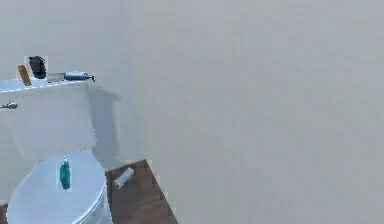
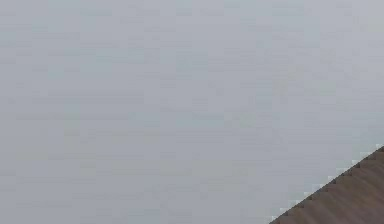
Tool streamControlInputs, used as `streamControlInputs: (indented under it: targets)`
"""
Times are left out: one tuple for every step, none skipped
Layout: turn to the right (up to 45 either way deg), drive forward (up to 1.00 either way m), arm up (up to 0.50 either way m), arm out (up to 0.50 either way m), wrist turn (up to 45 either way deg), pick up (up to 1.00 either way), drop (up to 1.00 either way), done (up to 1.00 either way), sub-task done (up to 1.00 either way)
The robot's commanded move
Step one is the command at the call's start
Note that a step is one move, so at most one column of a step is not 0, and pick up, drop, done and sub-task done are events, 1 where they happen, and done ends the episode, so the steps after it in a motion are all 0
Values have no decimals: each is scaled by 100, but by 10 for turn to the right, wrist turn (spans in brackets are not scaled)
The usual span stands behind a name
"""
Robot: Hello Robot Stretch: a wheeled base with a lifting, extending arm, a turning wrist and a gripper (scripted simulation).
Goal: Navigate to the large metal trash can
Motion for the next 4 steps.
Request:
streamControlInputs:
  targets:
    - [-450, 0, 0, 0, 0, 0, 0, 0, 0]
    - [-180, 0, 0, 0, 0, 0, 0, 0, 0]
    - [0, 45, 0, 0, 0, 0, 0, 0, 0]
    - [-450, 0, 0, 0, 0, 0, 0, 0, 0]
